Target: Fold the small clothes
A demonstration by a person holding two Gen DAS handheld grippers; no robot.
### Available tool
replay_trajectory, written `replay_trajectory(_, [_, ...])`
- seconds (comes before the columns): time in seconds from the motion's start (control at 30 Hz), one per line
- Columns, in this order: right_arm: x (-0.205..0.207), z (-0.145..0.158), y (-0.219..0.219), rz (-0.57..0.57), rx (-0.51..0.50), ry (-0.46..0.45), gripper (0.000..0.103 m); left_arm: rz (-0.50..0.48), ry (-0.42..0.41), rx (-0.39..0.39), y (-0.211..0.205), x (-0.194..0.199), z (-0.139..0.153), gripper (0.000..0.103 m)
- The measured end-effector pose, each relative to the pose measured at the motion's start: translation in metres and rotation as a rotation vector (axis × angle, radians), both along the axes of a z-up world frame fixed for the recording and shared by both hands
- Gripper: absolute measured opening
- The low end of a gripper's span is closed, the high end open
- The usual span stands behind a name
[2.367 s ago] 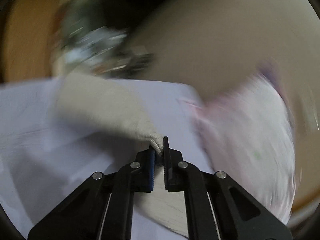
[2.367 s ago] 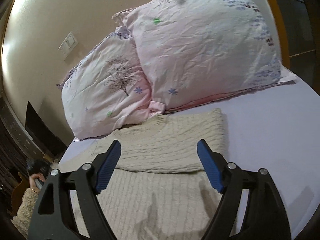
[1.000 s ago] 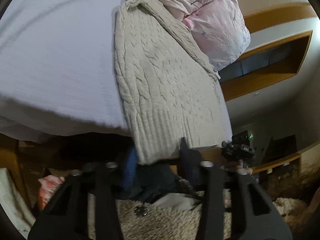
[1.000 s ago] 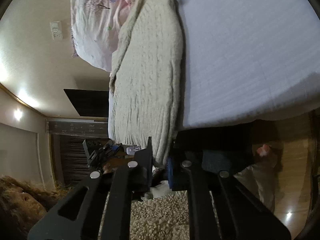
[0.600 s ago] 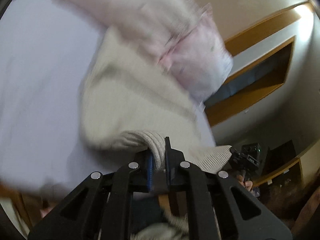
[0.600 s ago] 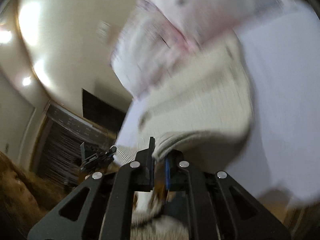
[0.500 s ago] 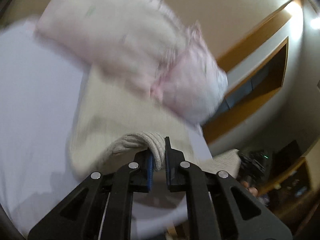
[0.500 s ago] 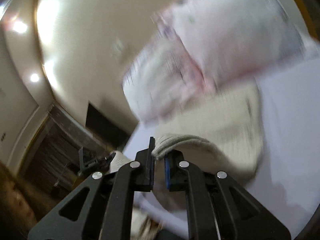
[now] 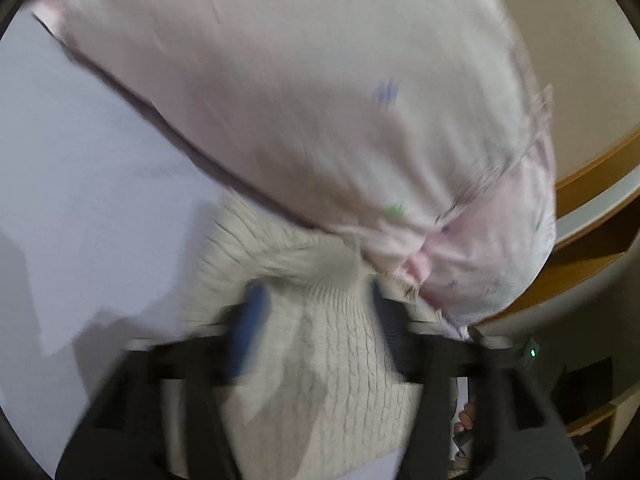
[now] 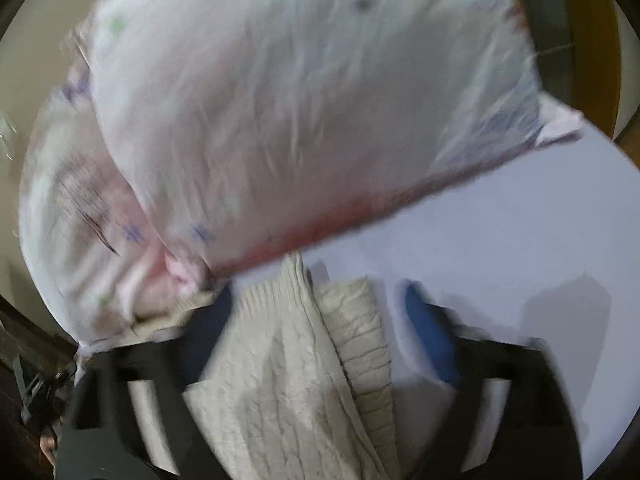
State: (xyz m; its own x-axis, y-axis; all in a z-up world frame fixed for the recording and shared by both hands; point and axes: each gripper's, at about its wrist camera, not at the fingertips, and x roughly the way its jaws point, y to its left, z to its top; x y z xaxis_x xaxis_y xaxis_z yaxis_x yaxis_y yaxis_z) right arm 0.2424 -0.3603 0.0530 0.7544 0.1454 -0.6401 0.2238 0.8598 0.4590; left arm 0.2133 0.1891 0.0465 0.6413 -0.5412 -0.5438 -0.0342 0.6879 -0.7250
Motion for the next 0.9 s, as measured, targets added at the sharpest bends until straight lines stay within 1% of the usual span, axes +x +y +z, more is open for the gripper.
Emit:
replay_trajectory(0.03, [-0.007, 0.005, -0.001, 0.013, 0.006, -0.031, 0.093, 0.018, -0.015, 0.005, 0.011, -0.007, 0.004, 0.072])
replay_trajectory(0.1, [-0.015, 0.009, -0.001, 0.054, 0.025, -0.061, 0.095, 0.015, 0.016, 0.016, 0.021, -0.009, 0.002, 0.072])
replay_trajectory(0.13, [-0.019, 0.010, 0.000, 0.070, 0.039, -0.066, 0.095, -0.005, 0.054, 0.027, 0.024, -0.011, -0.005, 0.072])
replay_trajectory(0.2, [-0.021, 0.005, 0.004, 0.101, 0.073, -0.053, 0.095, -0.029, 0.106, 0.049, 0.016, -0.006, -0.017, 0.068])
replay_trajectory(0.23, [-0.024, 0.002, 0.005, 0.114, 0.088, -0.042, 0.095, -0.051, 0.132, 0.041, 0.012, -0.007, -0.027, 0.065])
replay_trajectory(0.3, [-0.027, -0.005, 0.010, 0.139, 0.112, -0.021, 0.095, -0.077, 0.160, 0.015, 0.003, -0.006, -0.039, 0.063])
replay_trajectory(0.33, [-0.025, -0.007, 0.015, 0.146, 0.116, -0.014, 0.095, -0.078, 0.168, 0.027, -0.002, -0.006, -0.045, 0.062])
replay_trajectory(0.4, [-0.028, -0.012, 0.021, 0.160, 0.118, -0.005, 0.095, -0.059, 0.128, 0.065, -0.011, -0.009, -0.045, 0.061])
replay_trajectory(0.43, [-0.034, -0.014, 0.024, 0.166, 0.120, -0.004, 0.095, -0.043, 0.118, 0.077, -0.015, -0.010, -0.045, 0.056])
replay_trajectory(0.47, [-0.035, -0.015, 0.024, 0.171, 0.124, -0.004, 0.095, -0.033, 0.125, 0.068, -0.015, -0.011, -0.047, 0.039])
replay_trajectory(0.5, [-0.038, -0.016, 0.024, 0.178, 0.131, -0.004, 0.095, -0.024, 0.152, 0.035, -0.016, -0.010, -0.054, 0.027])
replay_trajectory(0.53, [-0.041, -0.017, 0.023, 0.182, 0.137, -0.005, 0.095, -0.023, 0.162, 0.007, -0.017, -0.010, -0.058, 0.021])
replay_trajectory(0.57, [-0.043, -0.017, 0.020, 0.183, 0.143, -0.007, 0.095, 0.002, 0.169, -0.014, -0.017, -0.011, -0.058, 0.019])
replay_trajectory(0.63, [-0.050, -0.015, 0.011, 0.177, 0.156, -0.017, 0.095, 0.006, 0.160, -0.037, -0.019, -0.013, -0.050, 0.016])
replay_trajectory(0.67, [-0.054, -0.012, 0.005, 0.172, 0.160, -0.025, 0.095, -0.005, 0.125, -0.101, -0.021, -0.015, -0.038, 0.015])
replay_trajectory(0.7, [-0.060, -0.008, -0.003, 0.162, 0.161, -0.042, 0.095, -0.025, 0.088, -0.148, -0.028, -0.015, -0.023, 0.015])
replay_trajectory(0.77, [-0.074, 0.000, -0.018, 0.130, 0.158, -0.081, 0.095, -0.072, 0.012, -0.196, -0.054, -0.013, 0.006, 0.015])
replay_trajectory(0.8, [-0.080, 0.003, -0.025, 0.115, 0.159, -0.096, 0.095, -0.114, -0.028, -0.233, -0.075, -0.009, 0.020, 0.015])
replay_trajectory(0.83, [-0.086, 0.007, -0.032, 0.096, 0.158, -0.114, 0.095, -0.145, -0.051, -0.260, -0.093, -0.006, 0.029, 0.015])
replay_trajectory(0.87, [-0.092, 0.010, -0.038, 0.077, 0.153, -0.129, 0.095, -0.213, -0.082, -0.307, -0.133, 0.001, 0.040, 0.015])
replay_trajectory(0.9, [-0.098, 0.013, -0.044, 0.054, 0.143, -0.141, 0.095, -0.259, -0.087, -0.332, -0.161, 0.006, 0.043, 0.015])
